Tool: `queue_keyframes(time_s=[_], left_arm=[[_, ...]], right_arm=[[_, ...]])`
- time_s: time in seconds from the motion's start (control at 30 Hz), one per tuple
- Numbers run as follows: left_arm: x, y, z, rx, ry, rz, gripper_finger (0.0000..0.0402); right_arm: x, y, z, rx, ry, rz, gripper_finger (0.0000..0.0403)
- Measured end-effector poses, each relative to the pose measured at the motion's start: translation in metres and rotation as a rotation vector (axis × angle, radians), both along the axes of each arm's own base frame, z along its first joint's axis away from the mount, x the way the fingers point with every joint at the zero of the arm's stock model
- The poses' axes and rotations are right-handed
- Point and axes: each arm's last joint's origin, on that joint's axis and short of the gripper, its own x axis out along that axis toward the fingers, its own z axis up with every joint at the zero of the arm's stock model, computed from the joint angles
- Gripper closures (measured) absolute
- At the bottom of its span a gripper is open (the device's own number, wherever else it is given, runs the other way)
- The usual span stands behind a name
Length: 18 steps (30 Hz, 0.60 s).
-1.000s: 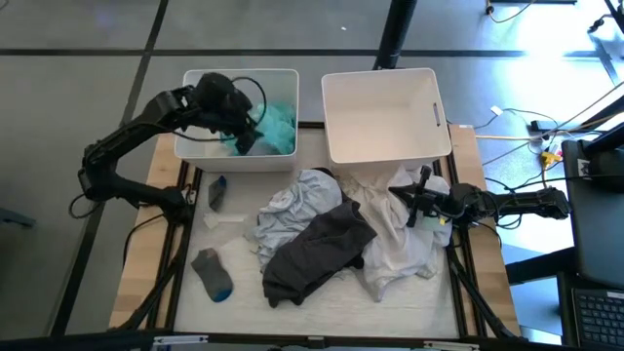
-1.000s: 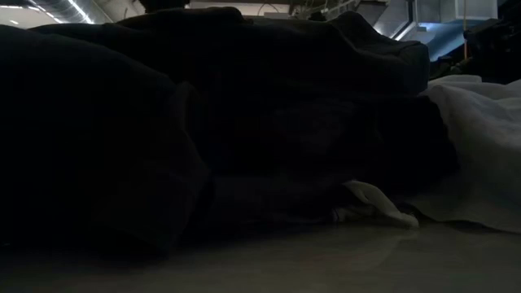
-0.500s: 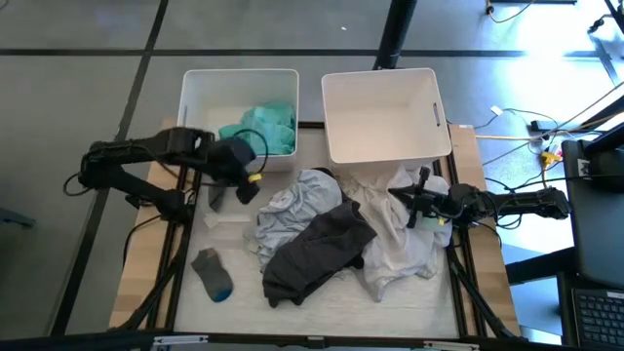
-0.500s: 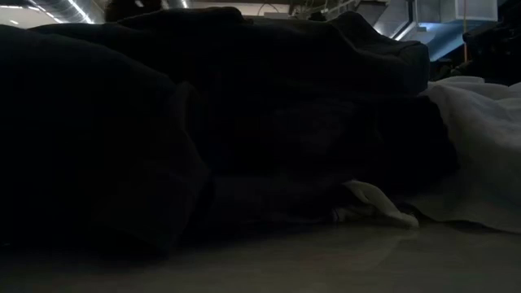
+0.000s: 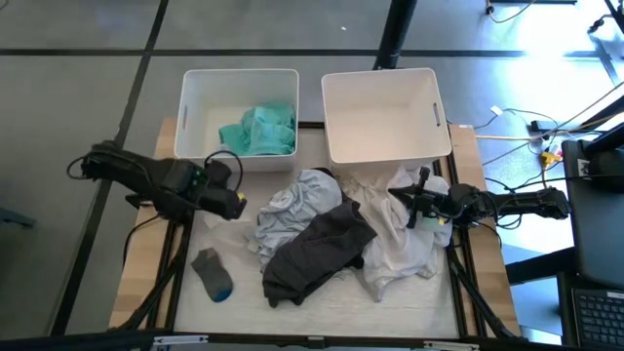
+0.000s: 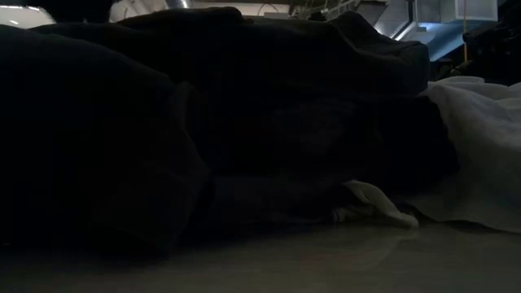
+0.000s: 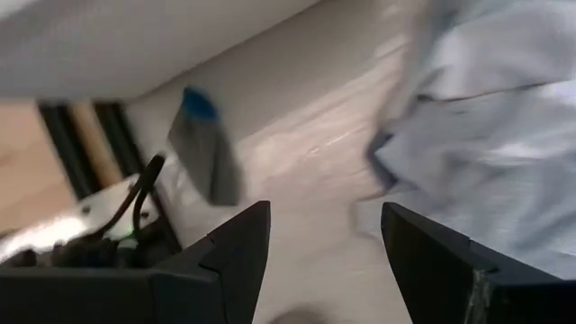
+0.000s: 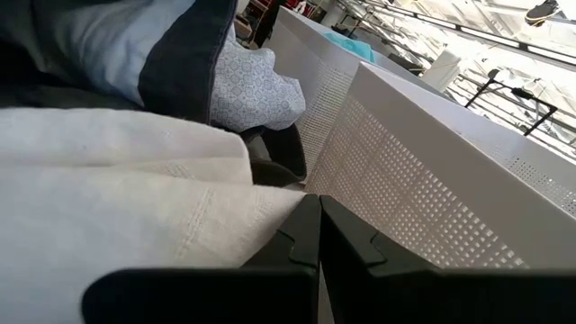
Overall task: Sort clothes
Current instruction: Put the gray sock into the left white laundry bin
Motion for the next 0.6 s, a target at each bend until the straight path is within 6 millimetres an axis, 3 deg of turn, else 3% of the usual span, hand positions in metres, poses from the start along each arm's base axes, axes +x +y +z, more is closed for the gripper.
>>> queue_keyframes(time_s=[0.23, 0.43, 0.53, 0.6], left_arm=[[-0.009, 0.0, -0.063, 0.009, 0.138, 0.133, 0.0199], [-0.016, 0.003, -0.116, 0.033, 0.153, 0.179, 0.0199], [-0.022, 0.006, -0.138, 0.072, 0.133, 0.202, 0.0199], [-0.02, 0.007, -0.142, 0.106, 0.111, 0.224, 0.0199]], right_arm=[[0.0, 0.0, 0.0, 0.0, -0.003, -0.001, 0.0393], [0.0, 0.0, 0.0, 0.0, -0.004, -0.001, 0.0393], [0.0, 0.0, 0.0, 0.0, -0.004, -0.001, 0.0393], [0.0, 0.0, 0.0, 0.0, -0.005, -0.001, 0.0393]])
